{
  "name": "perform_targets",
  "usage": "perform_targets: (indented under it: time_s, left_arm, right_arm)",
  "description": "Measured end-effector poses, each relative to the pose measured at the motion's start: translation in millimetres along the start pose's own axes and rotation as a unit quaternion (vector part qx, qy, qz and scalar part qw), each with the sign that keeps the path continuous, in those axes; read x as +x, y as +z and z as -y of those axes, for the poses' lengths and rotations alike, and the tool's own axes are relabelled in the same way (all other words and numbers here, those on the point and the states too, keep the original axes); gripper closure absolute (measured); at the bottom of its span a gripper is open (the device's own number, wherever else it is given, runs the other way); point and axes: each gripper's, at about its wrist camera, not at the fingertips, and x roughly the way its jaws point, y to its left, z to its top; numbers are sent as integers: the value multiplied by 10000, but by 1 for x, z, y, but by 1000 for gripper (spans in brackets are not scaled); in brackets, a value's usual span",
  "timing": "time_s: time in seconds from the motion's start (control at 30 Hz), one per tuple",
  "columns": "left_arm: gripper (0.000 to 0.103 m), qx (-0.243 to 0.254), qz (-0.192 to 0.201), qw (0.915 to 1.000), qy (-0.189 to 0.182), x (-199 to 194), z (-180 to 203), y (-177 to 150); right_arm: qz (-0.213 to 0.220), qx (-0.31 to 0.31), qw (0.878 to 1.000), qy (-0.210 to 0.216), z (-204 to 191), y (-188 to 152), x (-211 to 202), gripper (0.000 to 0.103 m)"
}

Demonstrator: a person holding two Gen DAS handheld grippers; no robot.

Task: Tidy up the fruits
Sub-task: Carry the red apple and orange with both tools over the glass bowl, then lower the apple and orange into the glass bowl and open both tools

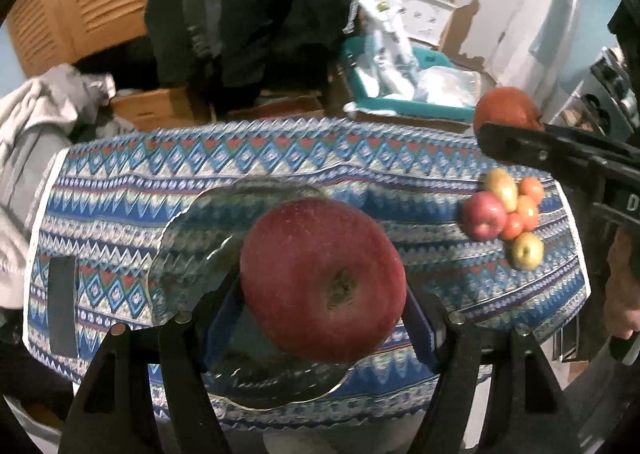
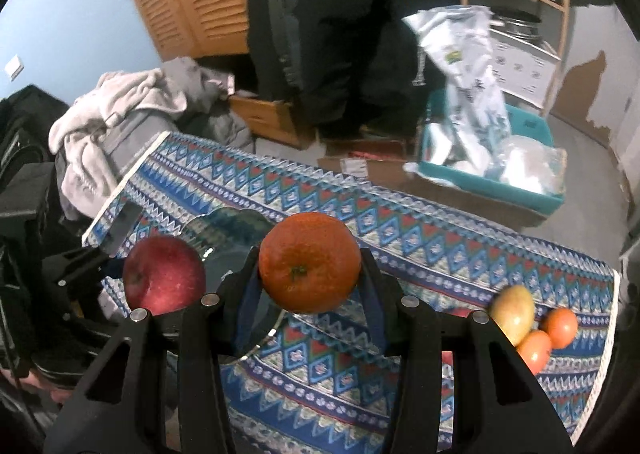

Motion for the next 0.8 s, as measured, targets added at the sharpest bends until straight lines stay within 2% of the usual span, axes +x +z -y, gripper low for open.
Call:
perform_targets:
  time_s: [0.2, 0.37, 0.8]
  left_arm:
    - [28, -184, -181, 9995, 187, 14, -28, -16]
    - [28, -341, -510, 9978, 267, 36, -47, -32]
    - [28, -443, -1034, 9930, 344, 72, -58, -57]
  right_arm:
    - [-157, -231, 9994, 197, -29, 8, 23, 57]
    - [-306, -405, 9981, 355, -52, 9, 40, 57]
    - [-741, -661, 9938, 507, -82, -10, 79, 57]
